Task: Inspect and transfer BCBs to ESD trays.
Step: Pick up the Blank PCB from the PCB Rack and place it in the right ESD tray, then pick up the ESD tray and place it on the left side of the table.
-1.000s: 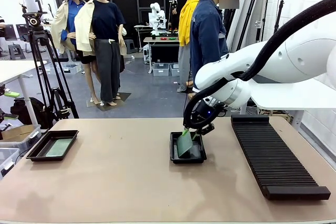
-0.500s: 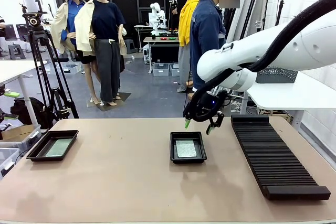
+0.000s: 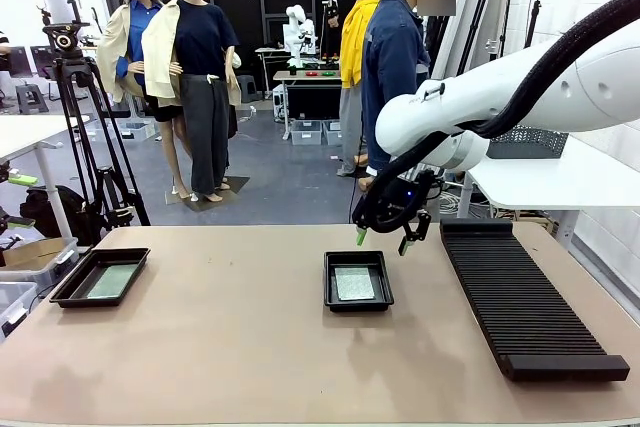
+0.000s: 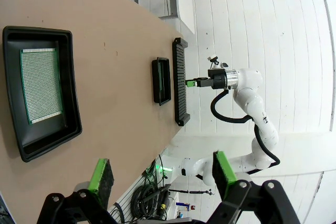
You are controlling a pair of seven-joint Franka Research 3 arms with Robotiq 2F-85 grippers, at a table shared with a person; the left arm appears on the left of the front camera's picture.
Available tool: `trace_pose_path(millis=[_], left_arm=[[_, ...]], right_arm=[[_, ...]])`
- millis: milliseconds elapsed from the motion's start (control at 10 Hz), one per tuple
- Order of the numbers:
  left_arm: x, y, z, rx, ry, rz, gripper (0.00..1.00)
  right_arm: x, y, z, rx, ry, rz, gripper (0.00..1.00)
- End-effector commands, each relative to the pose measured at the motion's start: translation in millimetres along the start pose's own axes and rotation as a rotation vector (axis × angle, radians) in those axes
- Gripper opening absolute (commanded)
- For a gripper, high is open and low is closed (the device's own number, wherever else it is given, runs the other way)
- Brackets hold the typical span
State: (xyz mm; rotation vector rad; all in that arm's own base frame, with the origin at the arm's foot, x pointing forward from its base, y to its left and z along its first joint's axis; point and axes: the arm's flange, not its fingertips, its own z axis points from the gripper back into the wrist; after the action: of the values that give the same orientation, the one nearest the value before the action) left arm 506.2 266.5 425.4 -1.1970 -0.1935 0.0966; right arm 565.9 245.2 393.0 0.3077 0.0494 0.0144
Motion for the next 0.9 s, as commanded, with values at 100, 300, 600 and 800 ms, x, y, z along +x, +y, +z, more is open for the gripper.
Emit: trace_pose_path(millis=[100, 300, 600, 800], left_arm=[[-0.8, -3.2, -0.1, 0.007, -0.006, 0.007, 1.0], [-0.8, -3.2, -0.1, 0.007, -0.006, 0.007, 1.0], [-0.8, -3.2, -0.1, 0.007, -0.006, 0.007, 1.0], [-0.8, -3.2, -0.1, 0.007, -0.006, 0.007, 1.0]], right_arm=[[-0.3, 0.3, 0.9, 0.003, -0.001, -0.002, 1.0], [-0.3, 0.3, 0.9, 0.003, -0.001, -0.002, 1.0], [-0.3, 0.3, 0.9, 0.003, -0.001, -0.002, 1.0], [-0.3, 0.3, 0.9, 0.003, -0.001, -0.002, 1.0]])
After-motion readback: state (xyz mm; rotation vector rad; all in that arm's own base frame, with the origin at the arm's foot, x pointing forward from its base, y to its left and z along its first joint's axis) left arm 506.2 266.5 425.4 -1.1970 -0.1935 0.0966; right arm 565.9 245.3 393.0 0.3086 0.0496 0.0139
